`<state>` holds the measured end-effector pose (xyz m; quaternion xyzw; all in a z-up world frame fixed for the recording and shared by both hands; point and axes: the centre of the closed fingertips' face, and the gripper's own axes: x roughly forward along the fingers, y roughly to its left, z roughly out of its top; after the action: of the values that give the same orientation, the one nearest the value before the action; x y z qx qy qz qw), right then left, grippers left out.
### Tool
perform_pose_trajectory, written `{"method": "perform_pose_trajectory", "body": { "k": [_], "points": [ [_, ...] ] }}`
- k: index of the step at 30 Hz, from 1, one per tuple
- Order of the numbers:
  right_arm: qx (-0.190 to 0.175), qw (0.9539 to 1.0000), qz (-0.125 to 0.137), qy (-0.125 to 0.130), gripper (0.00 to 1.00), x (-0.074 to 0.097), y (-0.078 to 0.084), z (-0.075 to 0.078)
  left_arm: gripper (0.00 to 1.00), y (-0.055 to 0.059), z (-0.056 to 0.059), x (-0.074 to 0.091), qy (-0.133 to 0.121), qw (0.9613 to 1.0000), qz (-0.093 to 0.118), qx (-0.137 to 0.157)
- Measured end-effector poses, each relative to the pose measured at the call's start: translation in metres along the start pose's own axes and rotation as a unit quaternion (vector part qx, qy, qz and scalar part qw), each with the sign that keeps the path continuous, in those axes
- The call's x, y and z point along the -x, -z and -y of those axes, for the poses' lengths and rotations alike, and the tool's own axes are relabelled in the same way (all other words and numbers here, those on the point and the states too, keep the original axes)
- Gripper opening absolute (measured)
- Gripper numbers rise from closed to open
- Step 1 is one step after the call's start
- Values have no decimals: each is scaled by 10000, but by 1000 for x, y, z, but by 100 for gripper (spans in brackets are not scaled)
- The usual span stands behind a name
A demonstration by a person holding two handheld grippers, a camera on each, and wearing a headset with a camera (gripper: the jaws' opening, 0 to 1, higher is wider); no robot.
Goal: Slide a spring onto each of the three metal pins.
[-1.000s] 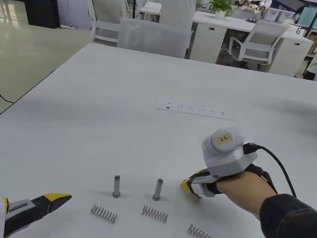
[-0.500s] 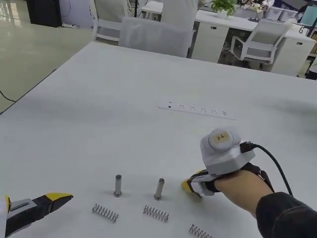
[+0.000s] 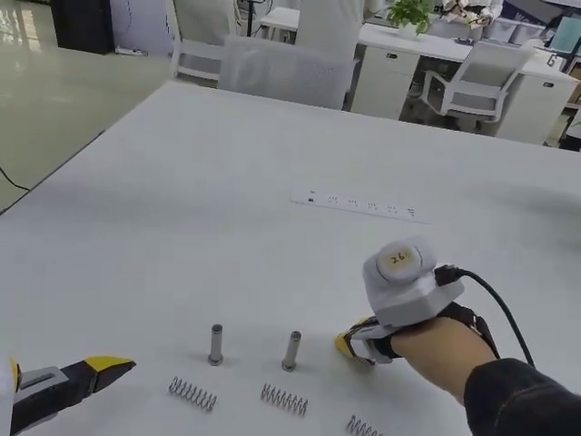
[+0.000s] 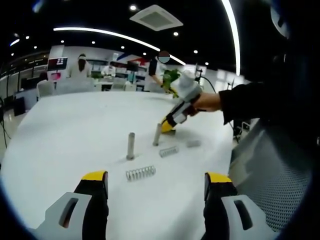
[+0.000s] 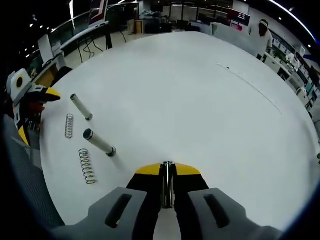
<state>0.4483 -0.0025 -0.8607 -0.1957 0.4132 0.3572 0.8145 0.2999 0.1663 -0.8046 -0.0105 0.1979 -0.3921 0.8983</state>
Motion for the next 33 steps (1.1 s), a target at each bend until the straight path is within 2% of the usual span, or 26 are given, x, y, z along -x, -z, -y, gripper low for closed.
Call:
{"method": "perform_pose_trajectory", "body": {
  "k": [7,17,24,33],
  "points": [
    [-171,9996,219,-23,5,24,-8,-3,75,-4,1,0,18,10000,36,-39],
    [-195,9990,410,32,5,50,1,-11,74,-5,3,0,61,9999,57,-68],
    [-276,9985,471,86,5,60,10,-13,74,-6,4,-1,92,9999,69,-98],
    [-397,9977,552,83,5,63,13,-16,73,-5,5,-1,113,9999,64,-108]
  ]
}}
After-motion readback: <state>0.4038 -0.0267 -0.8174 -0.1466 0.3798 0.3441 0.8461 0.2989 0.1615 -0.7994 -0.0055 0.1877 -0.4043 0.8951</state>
